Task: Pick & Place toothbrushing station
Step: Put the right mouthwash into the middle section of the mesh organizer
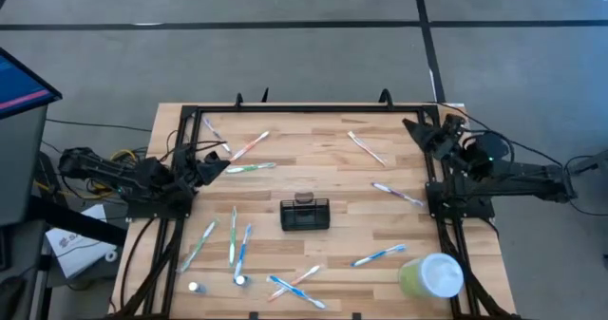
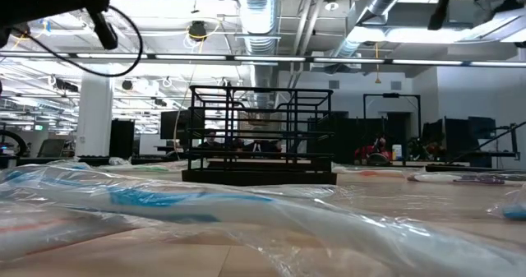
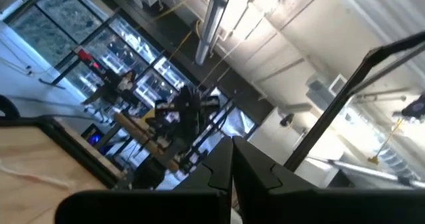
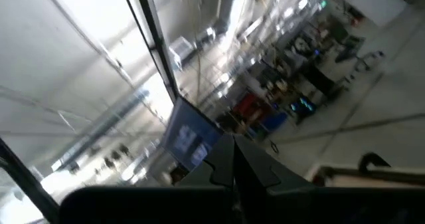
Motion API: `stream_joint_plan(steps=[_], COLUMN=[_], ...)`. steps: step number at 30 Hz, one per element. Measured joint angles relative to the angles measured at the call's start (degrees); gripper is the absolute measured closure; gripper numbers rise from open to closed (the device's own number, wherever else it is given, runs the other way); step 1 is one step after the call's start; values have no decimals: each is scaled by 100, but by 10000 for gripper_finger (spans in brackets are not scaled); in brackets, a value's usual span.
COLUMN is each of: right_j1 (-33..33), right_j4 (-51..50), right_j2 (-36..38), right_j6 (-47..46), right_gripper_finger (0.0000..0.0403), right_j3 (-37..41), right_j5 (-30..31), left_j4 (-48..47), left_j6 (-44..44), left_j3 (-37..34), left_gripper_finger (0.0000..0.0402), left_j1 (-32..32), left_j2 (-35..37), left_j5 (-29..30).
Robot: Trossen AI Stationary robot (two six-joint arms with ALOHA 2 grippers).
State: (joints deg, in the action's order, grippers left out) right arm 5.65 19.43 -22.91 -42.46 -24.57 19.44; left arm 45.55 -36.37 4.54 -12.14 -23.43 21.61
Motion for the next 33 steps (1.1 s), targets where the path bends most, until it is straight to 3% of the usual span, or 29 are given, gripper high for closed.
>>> stream_joint_plan(steps=[9,18,22,28,33], right_j1=[2,0,-2,-7,-170], right_j4=[-1073,-1899,-2195,-2614,-2864], right_j2=[-1181,-1878,-2173,-2587,-2886], right_j6=[-2,-4,-5,-4,-3], right_gripper_finger=[403,403,403,403,403], right_j3=[-1062,-1908,-2240,-2633,-2916], right_j5=[-815,-1545,-1799,-2230,-2412], left_j4=[-27,-133,-651,-1565,-1770], left_j6=[19,-164,-304,-220,-195], left_j3=[783,1567,1923,2478,2777], left_gripper_finger=[400,400,400,400,400], left_j1=[0,0,-24,-314,-588], left_j2=[-1462,-2294,-2525,-2856,-3135], left_j5=[-668,-1402,-1703,-1739,-1441])
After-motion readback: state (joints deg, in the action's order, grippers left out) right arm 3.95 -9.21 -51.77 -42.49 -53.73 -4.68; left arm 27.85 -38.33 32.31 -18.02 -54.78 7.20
